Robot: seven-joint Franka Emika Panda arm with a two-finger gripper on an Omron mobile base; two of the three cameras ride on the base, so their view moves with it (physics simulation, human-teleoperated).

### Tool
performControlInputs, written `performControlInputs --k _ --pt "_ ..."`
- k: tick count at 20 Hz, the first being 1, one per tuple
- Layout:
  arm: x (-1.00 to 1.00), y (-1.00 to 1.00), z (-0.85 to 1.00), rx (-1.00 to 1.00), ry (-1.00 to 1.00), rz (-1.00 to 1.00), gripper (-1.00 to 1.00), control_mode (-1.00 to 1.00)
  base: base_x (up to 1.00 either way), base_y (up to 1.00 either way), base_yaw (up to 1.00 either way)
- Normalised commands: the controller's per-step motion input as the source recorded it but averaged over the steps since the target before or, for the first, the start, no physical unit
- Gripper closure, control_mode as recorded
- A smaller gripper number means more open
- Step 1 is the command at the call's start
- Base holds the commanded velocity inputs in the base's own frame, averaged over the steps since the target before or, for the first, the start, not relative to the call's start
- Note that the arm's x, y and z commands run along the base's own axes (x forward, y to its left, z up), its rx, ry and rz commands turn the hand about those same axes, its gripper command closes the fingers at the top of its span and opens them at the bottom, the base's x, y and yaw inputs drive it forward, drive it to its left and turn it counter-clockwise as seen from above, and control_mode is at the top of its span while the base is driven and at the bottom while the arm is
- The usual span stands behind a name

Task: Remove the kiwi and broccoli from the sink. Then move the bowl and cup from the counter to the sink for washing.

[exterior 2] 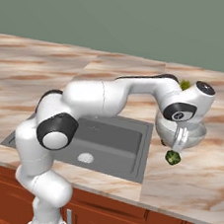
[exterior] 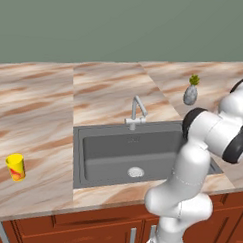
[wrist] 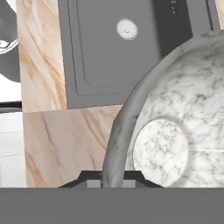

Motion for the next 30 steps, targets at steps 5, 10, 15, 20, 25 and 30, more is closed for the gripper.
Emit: performControlInputs --k 5,10,15,20,25,30 --pt "-0.02 0.31 -0.06 0.0 0.0 0.13 1.0 -1.0 0.0 0.0 0.0" --pt "-0.04 0.3 -0.09 0.0 0.0 0.12 1.0 -1.0 0.0 0.0 0.0" --pt "-0.02 0.3 -0.1 0.0 0.0 0.12 1.0 -1.0 0.0 0.0 0.0" --pt "0.04 0.27 -0.09 0.01 0.0 0.11 1.0 -1.0 0.0 0.0 0.0" --pt "0.08 0.2 -0.13 0.05 0.0 0.09 1.0 -1.0 0.0 0.0 0.0" --pt "0.05 0.27 -0.15 0.05 0.0 0.09 1.0 -1.0 0.0 0.0 0.0"
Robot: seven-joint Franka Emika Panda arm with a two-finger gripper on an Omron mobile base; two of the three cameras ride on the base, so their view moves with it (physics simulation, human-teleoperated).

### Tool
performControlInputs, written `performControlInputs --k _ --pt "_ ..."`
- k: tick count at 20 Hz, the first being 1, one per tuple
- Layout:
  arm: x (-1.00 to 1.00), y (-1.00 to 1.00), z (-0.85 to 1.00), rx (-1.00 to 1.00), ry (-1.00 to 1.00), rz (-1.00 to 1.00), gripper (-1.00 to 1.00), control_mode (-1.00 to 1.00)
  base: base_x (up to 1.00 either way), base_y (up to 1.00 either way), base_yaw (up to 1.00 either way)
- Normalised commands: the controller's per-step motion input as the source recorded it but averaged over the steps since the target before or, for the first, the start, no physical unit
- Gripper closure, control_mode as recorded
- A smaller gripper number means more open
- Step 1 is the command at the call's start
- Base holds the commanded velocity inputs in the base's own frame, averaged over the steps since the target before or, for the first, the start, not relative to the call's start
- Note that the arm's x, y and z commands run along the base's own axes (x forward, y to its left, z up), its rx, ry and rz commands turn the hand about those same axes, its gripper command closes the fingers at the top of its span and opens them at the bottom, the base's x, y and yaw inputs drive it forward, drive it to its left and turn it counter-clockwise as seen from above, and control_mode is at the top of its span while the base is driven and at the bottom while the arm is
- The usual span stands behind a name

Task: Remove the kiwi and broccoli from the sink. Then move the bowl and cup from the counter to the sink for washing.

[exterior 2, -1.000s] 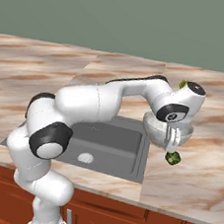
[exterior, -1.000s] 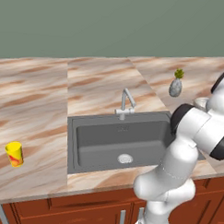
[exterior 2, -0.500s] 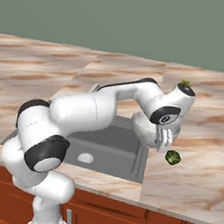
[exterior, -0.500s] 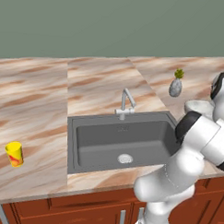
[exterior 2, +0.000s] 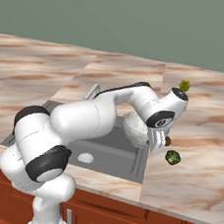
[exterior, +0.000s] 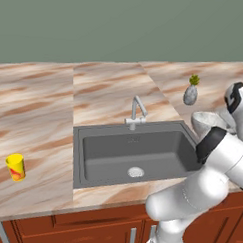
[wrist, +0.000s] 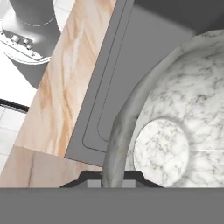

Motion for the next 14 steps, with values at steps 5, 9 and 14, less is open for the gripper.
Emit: performControlInputs --k 5,9,14 --pt "0.13 0.22 -0.15 0.04 0.0 0.09 1.0 -1.0 0.0 0.0 0.0" --pt "0.22 0.25 -0.18 0.0 0.0 0.06 1.0 -1.0 0.0 0.0 0.0" --pt "0.25 0.22 -0.18 0.0 0.0 0.03 1.0 -1.0 0.0 0.0 0.0"
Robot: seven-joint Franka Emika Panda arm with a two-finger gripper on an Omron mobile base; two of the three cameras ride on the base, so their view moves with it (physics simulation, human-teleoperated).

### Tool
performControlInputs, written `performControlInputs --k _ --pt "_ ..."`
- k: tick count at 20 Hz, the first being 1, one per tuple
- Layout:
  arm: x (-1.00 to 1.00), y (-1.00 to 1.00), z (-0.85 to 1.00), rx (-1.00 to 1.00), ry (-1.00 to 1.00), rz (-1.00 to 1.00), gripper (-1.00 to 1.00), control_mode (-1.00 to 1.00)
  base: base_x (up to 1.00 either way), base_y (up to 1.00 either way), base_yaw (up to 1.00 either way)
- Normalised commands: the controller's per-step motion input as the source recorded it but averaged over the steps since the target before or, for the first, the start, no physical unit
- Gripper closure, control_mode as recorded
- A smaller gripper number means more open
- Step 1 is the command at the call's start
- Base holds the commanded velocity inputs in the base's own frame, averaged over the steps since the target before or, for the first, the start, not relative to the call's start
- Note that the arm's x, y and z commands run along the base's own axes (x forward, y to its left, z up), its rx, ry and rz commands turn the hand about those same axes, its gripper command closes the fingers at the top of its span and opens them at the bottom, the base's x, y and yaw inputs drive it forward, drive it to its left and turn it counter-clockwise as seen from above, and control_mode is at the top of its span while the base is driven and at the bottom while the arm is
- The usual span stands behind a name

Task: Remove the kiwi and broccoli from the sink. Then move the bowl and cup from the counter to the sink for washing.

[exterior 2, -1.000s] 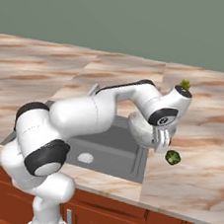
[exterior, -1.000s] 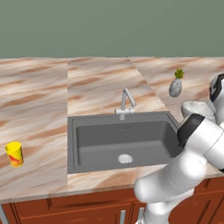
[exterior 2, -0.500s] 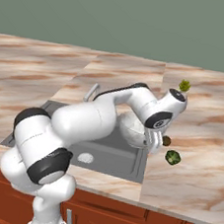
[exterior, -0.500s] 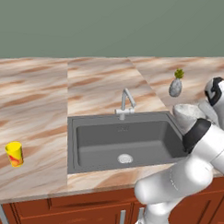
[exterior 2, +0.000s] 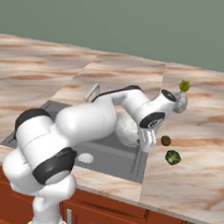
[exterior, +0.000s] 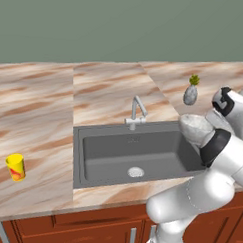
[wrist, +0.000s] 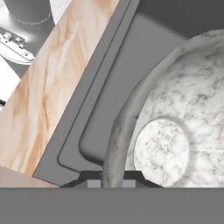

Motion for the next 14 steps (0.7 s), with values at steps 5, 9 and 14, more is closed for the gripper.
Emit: performControlInputs --k 5,9,14 --pt "0.2 0.24 -0.2 0.0 0.0 0.0 1.0 -1.0 0.0 0.0 0.0" --pt "0.21 0.22 -0.21 0.0 0.0 0.0 1.0 -1.0 0.0 0.0 0.0" --pt "0.2 0.16 -0.2 0.0 0.0 0.0 1.0 -1.0 0.0 0.0 0.0"
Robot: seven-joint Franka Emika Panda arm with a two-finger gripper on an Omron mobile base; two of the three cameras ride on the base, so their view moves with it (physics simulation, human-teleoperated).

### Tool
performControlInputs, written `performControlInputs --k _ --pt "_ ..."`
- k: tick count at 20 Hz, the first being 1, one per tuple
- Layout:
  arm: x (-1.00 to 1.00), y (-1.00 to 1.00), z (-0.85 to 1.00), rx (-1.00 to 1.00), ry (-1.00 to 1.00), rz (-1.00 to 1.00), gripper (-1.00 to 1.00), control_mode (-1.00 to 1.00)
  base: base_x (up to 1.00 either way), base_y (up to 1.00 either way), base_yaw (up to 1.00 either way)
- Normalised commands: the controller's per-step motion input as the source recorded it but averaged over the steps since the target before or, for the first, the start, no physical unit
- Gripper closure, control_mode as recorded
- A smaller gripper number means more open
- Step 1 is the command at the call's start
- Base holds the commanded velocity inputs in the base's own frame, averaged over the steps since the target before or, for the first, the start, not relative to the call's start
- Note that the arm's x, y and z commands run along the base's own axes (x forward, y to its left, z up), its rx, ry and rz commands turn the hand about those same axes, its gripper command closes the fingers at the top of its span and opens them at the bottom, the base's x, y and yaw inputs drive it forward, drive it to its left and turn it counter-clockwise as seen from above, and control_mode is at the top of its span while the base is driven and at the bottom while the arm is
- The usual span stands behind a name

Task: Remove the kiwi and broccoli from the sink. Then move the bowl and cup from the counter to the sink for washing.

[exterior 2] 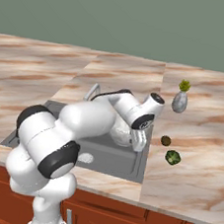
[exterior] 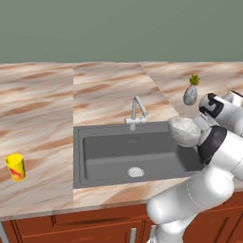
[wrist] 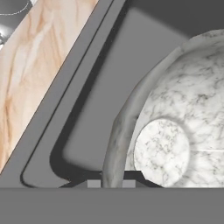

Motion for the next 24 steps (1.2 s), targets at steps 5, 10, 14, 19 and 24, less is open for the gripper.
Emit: performControlInputs --k 5,10,14,19,24 --pt "0.16 0.17 -0.24 0.0 0.0 0.0 1.0 -1.0 0.0 0.0 0.0" --pt "0.11 0.2 -0.23 0.0 0.01 0.0 1.0 -1.0 0.0 0.0 0.0" --pt "0.03 0.21 -0.2 0.0 0.0 -0.04 1.0 -1.0 0.0 0.0 0.0" --pt "0.05 0.17 -0.2 0.0 0.02 -0.06 1.0 -1.0 0.0 0.0 0.0" --pt "0.06 0.17 -0.19 0.0 0.05 -0.06 1.0 -1.0 0.0 0.0 0.0"
